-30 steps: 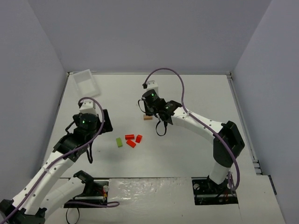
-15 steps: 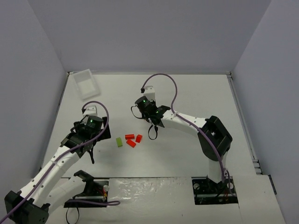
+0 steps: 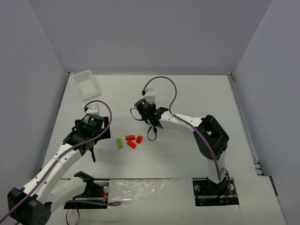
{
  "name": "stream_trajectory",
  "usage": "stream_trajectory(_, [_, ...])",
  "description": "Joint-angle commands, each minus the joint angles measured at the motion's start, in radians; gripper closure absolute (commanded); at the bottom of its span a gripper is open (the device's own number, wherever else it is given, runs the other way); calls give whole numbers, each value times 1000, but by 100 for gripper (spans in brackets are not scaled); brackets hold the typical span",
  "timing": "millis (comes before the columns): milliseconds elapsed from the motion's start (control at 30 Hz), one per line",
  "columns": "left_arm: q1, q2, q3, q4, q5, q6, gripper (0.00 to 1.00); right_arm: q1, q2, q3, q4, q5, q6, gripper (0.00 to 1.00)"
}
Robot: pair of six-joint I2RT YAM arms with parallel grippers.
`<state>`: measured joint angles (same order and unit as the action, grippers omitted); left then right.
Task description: Build the wood block tower
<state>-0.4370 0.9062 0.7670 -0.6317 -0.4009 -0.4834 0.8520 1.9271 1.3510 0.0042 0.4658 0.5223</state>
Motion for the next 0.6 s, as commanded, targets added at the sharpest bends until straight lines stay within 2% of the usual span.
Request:
stream_trajectory(0, [16,-2,47,54,-12,21,3,8,-5,56,49,63,38,100])
stream_trajectory(567, [58,28,42,90,76,29,3,25,19,65,49,96,69,100])
